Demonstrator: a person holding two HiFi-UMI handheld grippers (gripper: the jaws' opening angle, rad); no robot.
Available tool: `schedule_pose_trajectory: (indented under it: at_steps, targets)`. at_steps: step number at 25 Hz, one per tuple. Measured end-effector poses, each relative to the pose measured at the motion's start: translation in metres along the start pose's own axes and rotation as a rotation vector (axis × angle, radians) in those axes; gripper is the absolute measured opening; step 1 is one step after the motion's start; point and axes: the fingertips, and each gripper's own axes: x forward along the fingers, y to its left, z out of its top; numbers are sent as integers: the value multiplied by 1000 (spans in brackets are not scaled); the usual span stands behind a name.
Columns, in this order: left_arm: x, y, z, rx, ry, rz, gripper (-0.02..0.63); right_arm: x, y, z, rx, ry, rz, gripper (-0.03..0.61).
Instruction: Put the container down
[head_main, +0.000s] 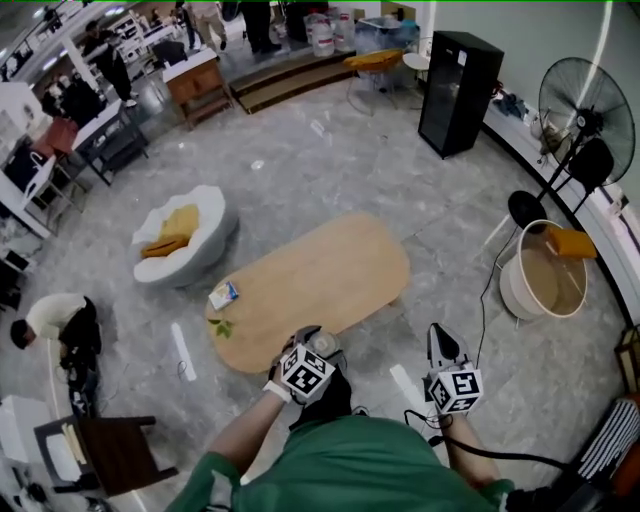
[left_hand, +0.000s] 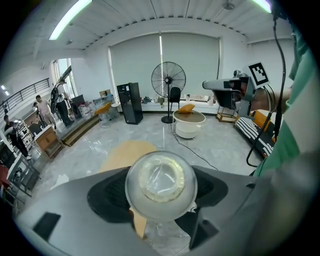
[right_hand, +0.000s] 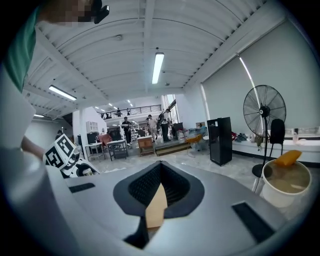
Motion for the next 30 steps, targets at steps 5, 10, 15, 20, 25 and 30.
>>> schedule_pose_trajectory:
  at_steps: [5,10,15,20,25,30]
  targets:
    - [37,50,22,13,-5,-36,344,55,-17,14,-13,12,-37,14]
    - [66,113,46,33,-5,-53,344,120,-25,40,-54,15,-60,14]
    - [99,161,58,46,0,-72,344,176,-33,51,-70,30,-72,14]
    - [134,186,60,34,30,-81,344,216,-47,50,-73,63,-65,14]
    - [181,207,75,12,55,-62,344,263,-79,48,-85,64,-25,14]
    - [220,215,92,-15,105,-29,344,308,-117,36,-72,83,47,14]
